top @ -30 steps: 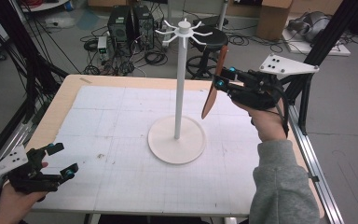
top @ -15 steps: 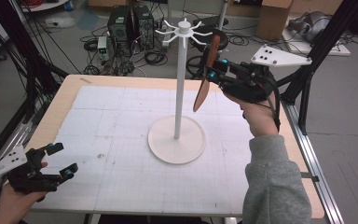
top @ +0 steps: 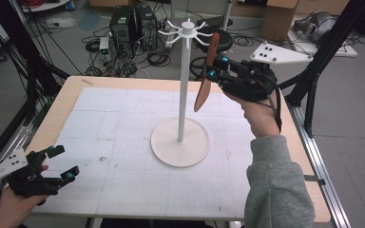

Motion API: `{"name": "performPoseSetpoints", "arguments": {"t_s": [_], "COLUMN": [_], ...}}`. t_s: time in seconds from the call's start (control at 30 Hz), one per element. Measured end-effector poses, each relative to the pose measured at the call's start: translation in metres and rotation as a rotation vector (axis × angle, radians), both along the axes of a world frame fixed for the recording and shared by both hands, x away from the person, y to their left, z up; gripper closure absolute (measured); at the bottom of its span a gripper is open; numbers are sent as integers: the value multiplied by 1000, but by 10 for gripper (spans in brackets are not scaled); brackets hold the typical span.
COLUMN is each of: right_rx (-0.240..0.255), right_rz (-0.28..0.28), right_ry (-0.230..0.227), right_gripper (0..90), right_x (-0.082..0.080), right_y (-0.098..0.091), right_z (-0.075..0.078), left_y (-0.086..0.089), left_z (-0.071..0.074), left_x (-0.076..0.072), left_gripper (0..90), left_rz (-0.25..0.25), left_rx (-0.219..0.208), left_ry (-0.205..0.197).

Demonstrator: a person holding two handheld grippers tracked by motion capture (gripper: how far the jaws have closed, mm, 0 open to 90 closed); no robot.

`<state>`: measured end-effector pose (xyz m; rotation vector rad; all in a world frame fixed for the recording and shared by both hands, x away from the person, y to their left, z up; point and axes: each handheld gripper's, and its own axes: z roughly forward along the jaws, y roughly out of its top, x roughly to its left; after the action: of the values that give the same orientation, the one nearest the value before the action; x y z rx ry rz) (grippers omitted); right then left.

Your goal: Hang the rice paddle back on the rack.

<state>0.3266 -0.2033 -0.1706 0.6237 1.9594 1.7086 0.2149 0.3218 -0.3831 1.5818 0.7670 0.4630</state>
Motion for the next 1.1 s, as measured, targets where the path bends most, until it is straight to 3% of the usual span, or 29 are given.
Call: {"name": "performPoseSetpoints", "arguments": {"t_s": [0.6, 1.1], "right_rx": [-5, -18], "right_rz": [12, -8], "right_ry": [-27, -23], "right_gripper": [652, 653], "right_x": [-5, -1], "right_y": [7, 16], "right_z": [0, -1], "left_y": [-1, 0], "left_z": [0, -1], "left_x": [0, 0], "left_gripper": [41, 41], "left_rz": [-3, -1], "left_rx": [2, -1], "left_ry": [3, 5]}}
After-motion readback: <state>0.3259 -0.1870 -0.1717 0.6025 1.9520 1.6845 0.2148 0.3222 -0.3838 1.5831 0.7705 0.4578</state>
